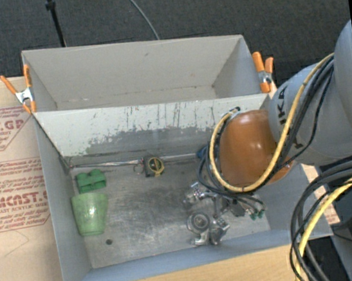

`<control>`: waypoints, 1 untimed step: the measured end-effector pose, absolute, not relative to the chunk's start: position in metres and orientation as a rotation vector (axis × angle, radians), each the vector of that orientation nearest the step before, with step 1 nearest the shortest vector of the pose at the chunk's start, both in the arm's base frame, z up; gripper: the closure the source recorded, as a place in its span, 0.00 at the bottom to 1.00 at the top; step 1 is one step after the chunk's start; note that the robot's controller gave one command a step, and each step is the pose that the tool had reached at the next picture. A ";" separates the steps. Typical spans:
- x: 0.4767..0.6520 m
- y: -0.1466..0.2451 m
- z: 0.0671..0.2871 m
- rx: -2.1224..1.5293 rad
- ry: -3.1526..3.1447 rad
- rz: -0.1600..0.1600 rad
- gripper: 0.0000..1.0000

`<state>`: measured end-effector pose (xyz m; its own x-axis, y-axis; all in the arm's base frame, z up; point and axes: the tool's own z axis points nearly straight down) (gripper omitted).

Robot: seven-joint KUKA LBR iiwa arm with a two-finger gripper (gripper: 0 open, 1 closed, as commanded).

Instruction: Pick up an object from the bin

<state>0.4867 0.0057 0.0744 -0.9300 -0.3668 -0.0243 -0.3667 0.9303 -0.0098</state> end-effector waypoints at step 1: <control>0.486 0.007 0.075 -0.580 3.067 -0.004 1.00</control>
Offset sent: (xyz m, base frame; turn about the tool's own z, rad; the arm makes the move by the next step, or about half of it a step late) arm 0.0000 0.0000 0.0000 0.0000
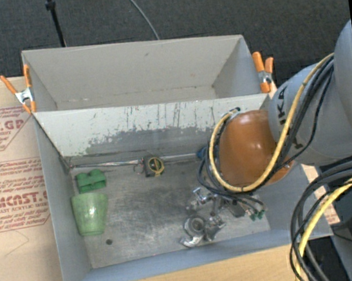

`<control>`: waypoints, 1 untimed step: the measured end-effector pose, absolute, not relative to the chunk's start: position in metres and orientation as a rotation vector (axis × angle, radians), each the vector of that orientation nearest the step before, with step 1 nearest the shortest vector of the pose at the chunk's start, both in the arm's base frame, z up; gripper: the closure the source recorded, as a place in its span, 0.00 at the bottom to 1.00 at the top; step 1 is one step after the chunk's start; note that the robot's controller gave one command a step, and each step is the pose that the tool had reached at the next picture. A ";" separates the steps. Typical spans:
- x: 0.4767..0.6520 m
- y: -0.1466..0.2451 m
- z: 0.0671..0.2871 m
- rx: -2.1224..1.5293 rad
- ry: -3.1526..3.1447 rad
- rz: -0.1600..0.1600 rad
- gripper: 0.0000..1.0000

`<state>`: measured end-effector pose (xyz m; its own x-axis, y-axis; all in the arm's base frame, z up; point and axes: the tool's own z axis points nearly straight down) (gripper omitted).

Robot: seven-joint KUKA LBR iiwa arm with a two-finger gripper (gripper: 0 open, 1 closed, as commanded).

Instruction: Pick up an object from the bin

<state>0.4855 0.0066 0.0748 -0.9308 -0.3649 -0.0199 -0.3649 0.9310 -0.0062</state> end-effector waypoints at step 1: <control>0.518 -0.041 0.232 -1.021 2.962 -0.005 1.00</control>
Offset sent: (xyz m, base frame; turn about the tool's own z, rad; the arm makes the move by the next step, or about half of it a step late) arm 0.0302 -0.0470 0.1545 -0.2922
